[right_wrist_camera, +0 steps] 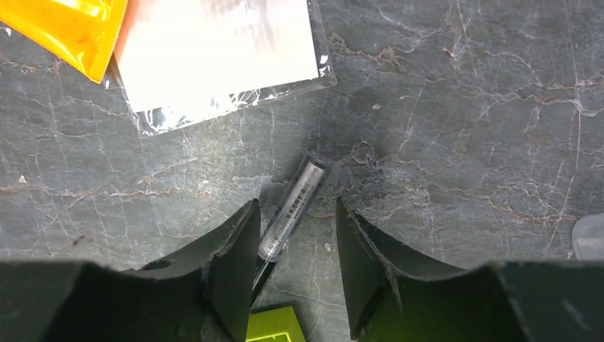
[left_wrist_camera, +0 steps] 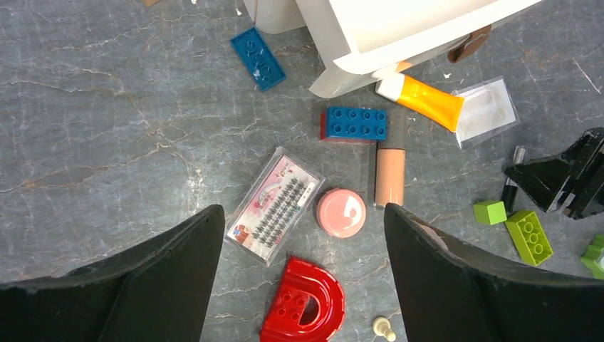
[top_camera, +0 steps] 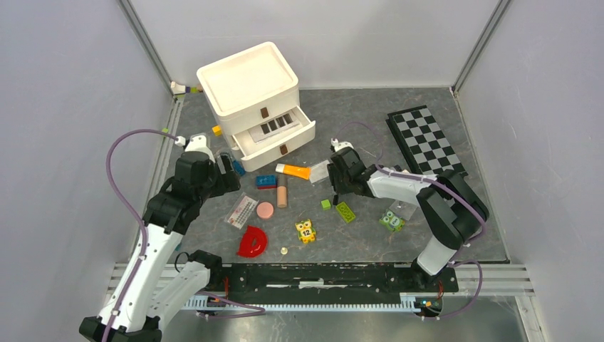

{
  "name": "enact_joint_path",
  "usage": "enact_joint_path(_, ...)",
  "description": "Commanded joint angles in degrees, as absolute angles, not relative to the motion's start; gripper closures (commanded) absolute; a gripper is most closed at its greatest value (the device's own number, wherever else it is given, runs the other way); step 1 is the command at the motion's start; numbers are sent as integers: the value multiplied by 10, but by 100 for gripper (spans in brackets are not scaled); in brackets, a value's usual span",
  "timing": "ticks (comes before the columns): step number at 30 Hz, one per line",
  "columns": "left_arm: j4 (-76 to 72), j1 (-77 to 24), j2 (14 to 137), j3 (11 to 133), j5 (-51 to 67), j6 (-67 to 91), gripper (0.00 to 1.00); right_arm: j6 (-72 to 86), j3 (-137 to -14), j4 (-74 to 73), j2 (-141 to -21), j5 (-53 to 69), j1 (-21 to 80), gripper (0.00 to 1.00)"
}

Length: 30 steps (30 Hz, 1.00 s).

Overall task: Organize the makeup
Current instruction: Pick up the makeup from the center of the board, then place the makeup in the drawer.

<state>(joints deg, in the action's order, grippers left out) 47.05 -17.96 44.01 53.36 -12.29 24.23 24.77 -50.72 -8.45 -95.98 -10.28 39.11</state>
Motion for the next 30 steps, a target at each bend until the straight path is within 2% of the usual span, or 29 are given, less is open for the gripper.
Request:
enact_joint_path(1,464,-177,428,524,-138,206,11,249,-541,-95,-975,-115,400,52)
enact_joint_path(8,455,-178,421,513,-140,207,11,244,-553,-110,-984,-129,412,70)
enact_joint_path(16,453,-177,420,512,-146,209,11,246,-559,-100,-936,-152,412,80)
enact_joint_path(22,454,-178,421,511,-156,209,11,232,-622,-72,-914,-148,412,82)
enact_joint_path(30,454,-177,422,510,-157,207,11,225,-803,-63,-970,-148,412,85)
